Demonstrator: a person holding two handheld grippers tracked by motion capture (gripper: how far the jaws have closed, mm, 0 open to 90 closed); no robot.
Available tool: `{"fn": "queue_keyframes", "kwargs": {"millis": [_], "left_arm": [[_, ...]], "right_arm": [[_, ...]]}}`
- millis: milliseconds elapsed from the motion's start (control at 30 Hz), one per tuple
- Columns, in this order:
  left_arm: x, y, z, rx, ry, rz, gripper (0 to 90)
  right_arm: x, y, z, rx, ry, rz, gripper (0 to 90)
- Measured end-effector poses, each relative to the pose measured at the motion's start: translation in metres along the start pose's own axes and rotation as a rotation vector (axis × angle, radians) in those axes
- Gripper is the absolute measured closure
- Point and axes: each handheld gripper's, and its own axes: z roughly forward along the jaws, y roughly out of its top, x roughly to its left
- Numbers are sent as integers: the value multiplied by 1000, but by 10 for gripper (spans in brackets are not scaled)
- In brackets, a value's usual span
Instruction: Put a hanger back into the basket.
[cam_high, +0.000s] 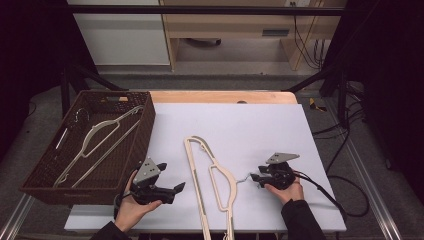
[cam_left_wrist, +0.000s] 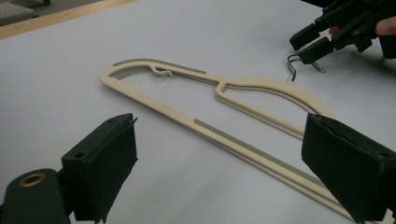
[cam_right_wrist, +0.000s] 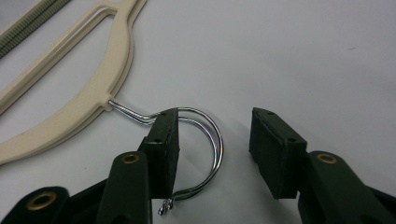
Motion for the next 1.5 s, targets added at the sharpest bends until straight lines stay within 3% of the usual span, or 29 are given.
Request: {"fn": "queue_keyframes", "kwargs": {"millis": [33, 267, 333, 367, 567, 667, 867, 1233, 1500], "left_arm": [[0, 0, 0, 1, 0, 1, 101], [-1, -1, 2, 8, 0, 0, 105], [-1, -1, 2, 9, 0, -1, 106], [-1, -1, 2, 10, 0, -1, 106], [-2, -1, 4, 19, 1, 1, 109], [-3, -1, 6, 22, -4, -1, 111], [-11, 4, 11, 24, -22, 2, 115], [-45, 30, 43, 46, -79, 50, 126], [-74, 41, 80, 114, -116, 58, 143]], "right_arm": [[2, 0, 1, 9, 9, 26, 556], [1, -1, 1, 17, 3, -20, 710], [2, -1, 0, 25, 14, -14, 746], [1, -2, 0, 23, 21, -41, 759], [1, -1, -1, 37, -2, -24, 857], [2, 0, -1, 39, -11, 8, 873], [0, 0, -4, 36, -5, 10, 879], [7, 12, -25, -9, -9, 15, 884], [14, 21, -38, -51, -13, -11, 886]]}}
